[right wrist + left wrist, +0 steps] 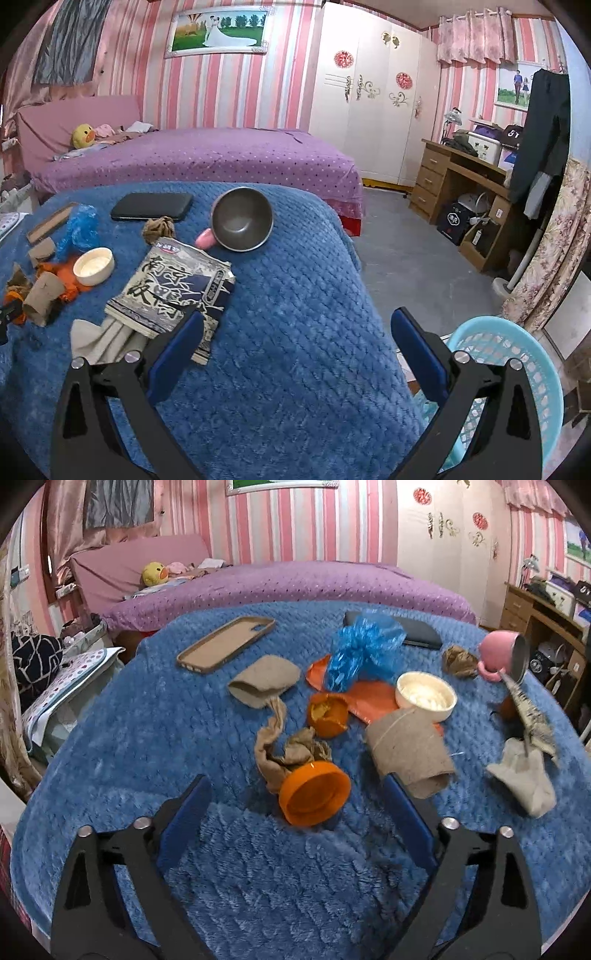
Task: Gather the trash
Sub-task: 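Grasp the orange bottle cap with left tool while right tool grasps the snack bag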
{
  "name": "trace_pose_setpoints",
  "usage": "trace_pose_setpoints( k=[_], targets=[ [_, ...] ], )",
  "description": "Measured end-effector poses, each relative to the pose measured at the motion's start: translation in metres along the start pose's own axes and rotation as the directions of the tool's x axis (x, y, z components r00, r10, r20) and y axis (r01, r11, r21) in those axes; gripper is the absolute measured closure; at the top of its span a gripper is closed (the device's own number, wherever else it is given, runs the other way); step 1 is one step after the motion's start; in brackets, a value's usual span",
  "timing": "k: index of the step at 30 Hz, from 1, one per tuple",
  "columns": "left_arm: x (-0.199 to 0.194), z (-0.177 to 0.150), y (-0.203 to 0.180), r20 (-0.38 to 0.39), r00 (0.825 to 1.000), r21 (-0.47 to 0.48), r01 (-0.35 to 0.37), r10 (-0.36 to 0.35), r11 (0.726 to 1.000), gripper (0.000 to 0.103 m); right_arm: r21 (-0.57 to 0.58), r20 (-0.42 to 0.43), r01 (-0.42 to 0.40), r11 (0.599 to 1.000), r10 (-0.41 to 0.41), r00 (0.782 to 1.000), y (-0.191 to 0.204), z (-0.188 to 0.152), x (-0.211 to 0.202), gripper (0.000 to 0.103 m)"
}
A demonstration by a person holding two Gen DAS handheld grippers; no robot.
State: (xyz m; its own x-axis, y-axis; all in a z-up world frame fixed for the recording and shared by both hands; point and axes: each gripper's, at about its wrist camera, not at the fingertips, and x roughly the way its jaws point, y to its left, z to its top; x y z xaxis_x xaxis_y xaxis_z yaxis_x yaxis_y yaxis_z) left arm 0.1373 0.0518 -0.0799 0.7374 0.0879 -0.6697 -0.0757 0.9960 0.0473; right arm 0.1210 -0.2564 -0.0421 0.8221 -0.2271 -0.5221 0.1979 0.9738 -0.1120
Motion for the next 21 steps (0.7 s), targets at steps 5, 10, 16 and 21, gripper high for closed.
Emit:
trace_pose_setpoints(
  k=[5, 10, 16, 21],
  targets=[
    [0.009, 0.001, 0.000, -0.025, 1.000, -0.011, -0.019, 0.018, 1.000, 0.047, 0.012, -0.005, -0.023, 1.000, 0.023, 1.000, 0.001, -0.002, 0.000, 0.004],
    [0.007, 0.000, 0.013, -0.066, 0.997, -0.064, 0.044, -0.048, 0.997, 0.066, 0.010, -0.012, -0.038, 0.999, 0.039, 0.999, 0.004, -0.004, 0.000, 0.004],
    [-0.011, 0.006, 0.031, -0.058, 0.994, -0.140, 0.082, -0.091, 0.987, 0.066, -0.009, -0.012, -0.061, 0.998, 0.061, 0.998, 0.012, -0.006, -0.001, 0.004],
    [-0.026, 0.016, 0.030, -0.011, 0.998, -0.120, 0.066, -0.068, 0.991, 0.066, -0.037, -0.026, -0.076, 0.996, 0.075, 0.997, 0.022, -0.008, 0.004, 0.004]
  ],
)
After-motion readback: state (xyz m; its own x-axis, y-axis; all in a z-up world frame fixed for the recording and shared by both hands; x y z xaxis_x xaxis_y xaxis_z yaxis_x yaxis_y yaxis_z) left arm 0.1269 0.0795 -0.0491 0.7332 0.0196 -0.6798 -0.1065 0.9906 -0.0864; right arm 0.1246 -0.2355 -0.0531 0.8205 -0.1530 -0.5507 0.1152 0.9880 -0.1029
